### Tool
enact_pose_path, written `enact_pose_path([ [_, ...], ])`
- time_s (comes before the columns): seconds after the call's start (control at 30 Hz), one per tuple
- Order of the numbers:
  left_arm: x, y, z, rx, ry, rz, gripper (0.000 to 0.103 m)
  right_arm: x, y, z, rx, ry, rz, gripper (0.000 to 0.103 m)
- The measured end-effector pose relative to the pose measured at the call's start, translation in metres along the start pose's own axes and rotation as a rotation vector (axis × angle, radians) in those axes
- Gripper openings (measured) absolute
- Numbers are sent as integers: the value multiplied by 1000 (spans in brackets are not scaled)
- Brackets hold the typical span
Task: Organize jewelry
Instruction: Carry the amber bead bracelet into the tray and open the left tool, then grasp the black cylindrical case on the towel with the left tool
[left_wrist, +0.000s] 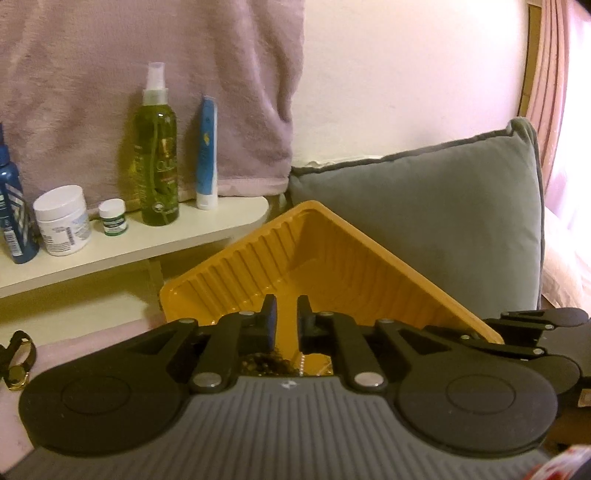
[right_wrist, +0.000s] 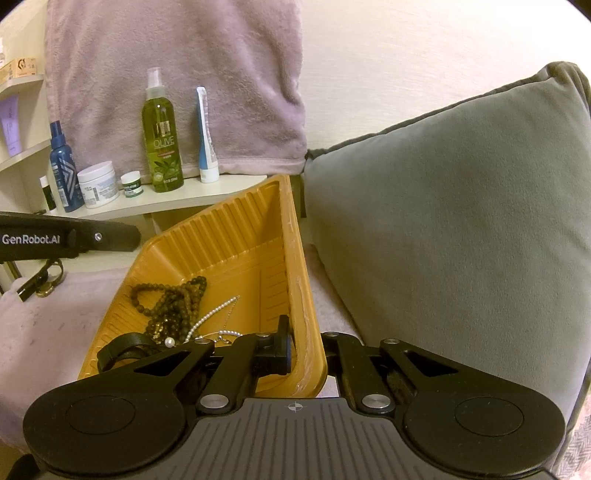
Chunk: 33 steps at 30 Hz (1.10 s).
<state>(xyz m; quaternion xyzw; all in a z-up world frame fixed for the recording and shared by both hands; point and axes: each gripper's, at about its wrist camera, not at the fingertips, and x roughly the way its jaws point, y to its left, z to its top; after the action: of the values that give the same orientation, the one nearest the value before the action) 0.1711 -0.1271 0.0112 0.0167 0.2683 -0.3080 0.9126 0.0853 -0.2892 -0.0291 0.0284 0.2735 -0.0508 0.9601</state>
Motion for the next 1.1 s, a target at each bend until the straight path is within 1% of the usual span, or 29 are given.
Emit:
enact_pose_path([
  [0.1,-6,8,0,-14,-15,21,10,1,0,0,0,0,1,5],
  [0.23,-18,25,-3,-34,-38,75,12,1,0,0,0,1,0,5],
  [0.33,-29,43,-10,-50,-52,139,14,1,0,0,1,0,1,5],
  [0.4,-37,57,-18,-65,-58,186,17,1,0,0,-1,0,0,5],
  [0.57,-55,96,-43,-99,-36,314,18,1,0,0,-1,1,0,5],
  [0.73,-73,132,-66,-132,-20,411,20,2,-1,-2,-5,5,-4,5],
  [0.87,-83,153,-78,-144,-13,459,22,4,-3,-2,-11,9,-7,5],
  [1.1,-83,182,-88,-144,10,502,25,5,-4,-4,-16,14,-12,5],
])
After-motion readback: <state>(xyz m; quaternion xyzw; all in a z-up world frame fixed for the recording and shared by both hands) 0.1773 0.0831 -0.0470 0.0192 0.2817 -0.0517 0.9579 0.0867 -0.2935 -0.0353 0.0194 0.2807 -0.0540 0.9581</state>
